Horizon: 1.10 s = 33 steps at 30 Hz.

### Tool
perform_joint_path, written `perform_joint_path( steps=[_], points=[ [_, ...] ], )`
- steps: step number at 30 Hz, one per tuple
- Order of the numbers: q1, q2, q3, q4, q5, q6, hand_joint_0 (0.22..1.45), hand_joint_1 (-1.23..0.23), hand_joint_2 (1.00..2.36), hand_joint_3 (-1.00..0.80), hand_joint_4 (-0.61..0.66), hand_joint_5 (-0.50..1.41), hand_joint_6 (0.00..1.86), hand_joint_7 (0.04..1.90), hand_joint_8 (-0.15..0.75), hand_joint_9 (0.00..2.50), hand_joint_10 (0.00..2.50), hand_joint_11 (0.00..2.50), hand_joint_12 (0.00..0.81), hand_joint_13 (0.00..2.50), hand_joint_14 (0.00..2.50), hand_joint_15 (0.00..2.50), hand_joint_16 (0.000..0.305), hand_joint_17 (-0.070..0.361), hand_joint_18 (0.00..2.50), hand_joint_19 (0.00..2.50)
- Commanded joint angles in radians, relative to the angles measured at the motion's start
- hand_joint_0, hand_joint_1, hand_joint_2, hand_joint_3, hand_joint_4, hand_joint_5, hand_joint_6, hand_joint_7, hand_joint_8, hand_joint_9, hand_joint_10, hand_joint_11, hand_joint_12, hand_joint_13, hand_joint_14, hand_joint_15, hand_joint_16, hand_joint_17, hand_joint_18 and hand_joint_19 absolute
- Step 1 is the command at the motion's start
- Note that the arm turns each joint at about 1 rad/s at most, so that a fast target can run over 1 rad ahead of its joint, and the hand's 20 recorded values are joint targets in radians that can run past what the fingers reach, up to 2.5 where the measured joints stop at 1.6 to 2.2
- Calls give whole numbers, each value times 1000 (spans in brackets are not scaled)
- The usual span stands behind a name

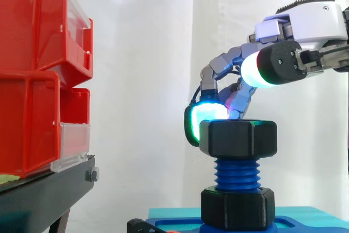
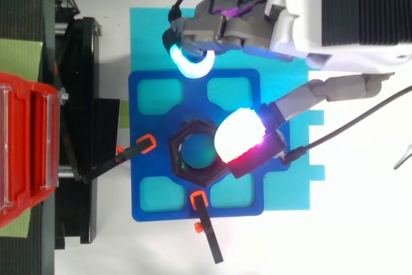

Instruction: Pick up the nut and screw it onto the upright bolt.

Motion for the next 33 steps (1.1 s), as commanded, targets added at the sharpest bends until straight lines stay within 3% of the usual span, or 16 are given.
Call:
perform_joint_path(
  steps=[1,6,15,16,23,25,33],
  points=[
    [-8,0,1,-1,-17,-2,501,-220,1000,-500,177,-153,503,757,220,788,0,0,220,657,0,0,25,56,429,26],
    [-5,-1,0,19,-17,-3,492,-198,1000,-500,161,-170,502,661,202,677,0,0,235,554,0,0,28,63,302,2],
    [24,-10,-2,63,-14,3,476,-128,1000,-500,126,-185,501,620,190,491,0,0,268,350,0,0,30,68,49,0],
    [33,-13,-2,80,-12,7,475,-121,1000,-500,126,-185,501,620,189,476,0,0,273,330,0,0,31,69,23,0],
    [56,-46,-2,103,-17,44,468,-40,1000,-500,126,-183,501,643,189,403,0,0,291,242,0,0,33,74,0,0],
    [65,-44,0,97,-14,63,470,-31,1000,-500,149,-172,502,711,193,408,0,0,294,247,0,0,33,74,0,0],
    [73,-44,-2,89,-15,69,479,-38,1000,-500,211,-131,504,969,217,455,0,0,291,289,0,0,33,73,0,0]
  ],
)
